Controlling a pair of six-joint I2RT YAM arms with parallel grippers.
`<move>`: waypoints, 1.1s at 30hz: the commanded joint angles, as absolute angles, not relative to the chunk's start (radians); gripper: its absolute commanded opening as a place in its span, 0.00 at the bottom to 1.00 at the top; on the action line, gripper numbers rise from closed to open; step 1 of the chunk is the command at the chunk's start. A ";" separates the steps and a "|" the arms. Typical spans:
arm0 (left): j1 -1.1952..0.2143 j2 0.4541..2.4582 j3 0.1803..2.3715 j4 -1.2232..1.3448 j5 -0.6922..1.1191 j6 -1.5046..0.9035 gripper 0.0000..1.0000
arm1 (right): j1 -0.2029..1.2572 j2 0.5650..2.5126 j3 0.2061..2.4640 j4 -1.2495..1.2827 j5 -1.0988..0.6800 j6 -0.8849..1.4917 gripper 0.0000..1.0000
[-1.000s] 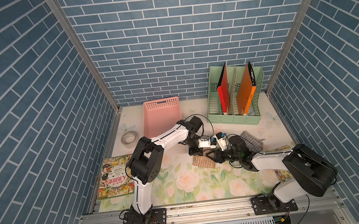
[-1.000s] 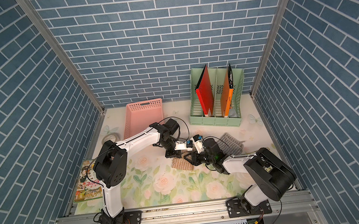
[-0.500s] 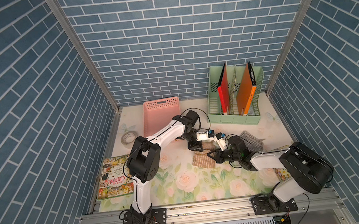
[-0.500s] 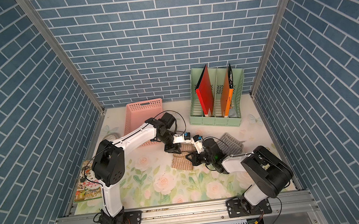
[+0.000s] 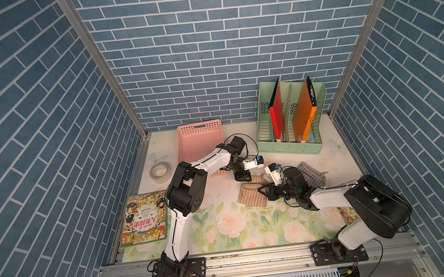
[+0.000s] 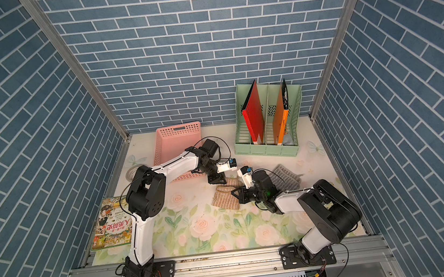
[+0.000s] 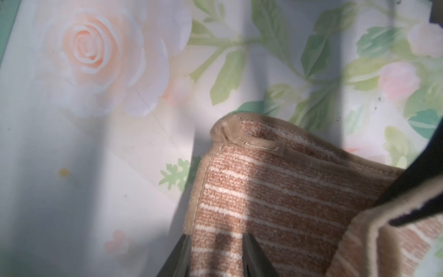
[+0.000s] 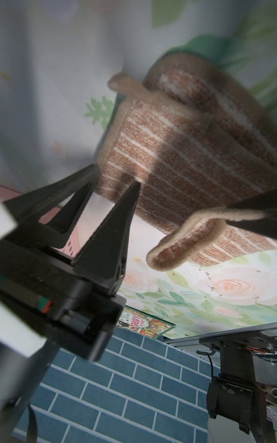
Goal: Fold the square dishcloth
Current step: Smooth out the cleaning item at the center of the board.
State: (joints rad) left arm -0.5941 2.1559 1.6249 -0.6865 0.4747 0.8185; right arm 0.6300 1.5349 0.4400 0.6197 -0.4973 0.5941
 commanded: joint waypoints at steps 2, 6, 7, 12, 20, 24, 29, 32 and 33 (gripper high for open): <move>-0.597 2.169 1.606 -0.689 0.462 0.811 0.40 | 0.624 1.564 0.471 0.617 -0.497 0.611 0.00; -0.598 2.172 1.587 -0.692 0.459 0.822 0.39 | 0.612 1.570 0.490 0.615 -0.490 0.618 0.00; -0.599 2.174 1.584 -0.693 0.458 0.826 0.39 | 0.608 1.575 0.496 0.616 -0.489 0.619 0.00; -0.598 2.168 1.581 -0.697 0.467 0.829 0.38 | 0.583 1.615 0.533 0.609 -0.494 0.622 0.00; -0.586 2.143 1.592 -0.705 0.472 0.838 0.38 | 0.552 1.730 0.566 0.604 -0.462 0.614 0.00; -0.559 2.108 1.617 -0.672 0.454 0.798 0.38 | 0.536 1.777 0.563 0.609 -0.468 0.616 0.00; -0.498 1.986 1.609 -0.634 0.509 0.768 0.41 | 0.535 1.783 0.580 0.579 -0.471 0.607 0.00; -0.506 1.906 1.542 -0.663 0.530 0.802 0.41 | 0.535 1.781 0.596 0.555 -0.479 0.602 0.00; -0.511 1.882 1.507 -0.661 0.541 0.810 0.41 | 0.535 1.778 0.599 0.549 -0.481 0.601 0.00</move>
State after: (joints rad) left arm -0.4965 1.9480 1.5673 -0.6395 0.4911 0.7944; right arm 0.5411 1.7638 0.5774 0.6014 -0.4904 0.6056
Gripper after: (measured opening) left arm 0.414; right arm 0.066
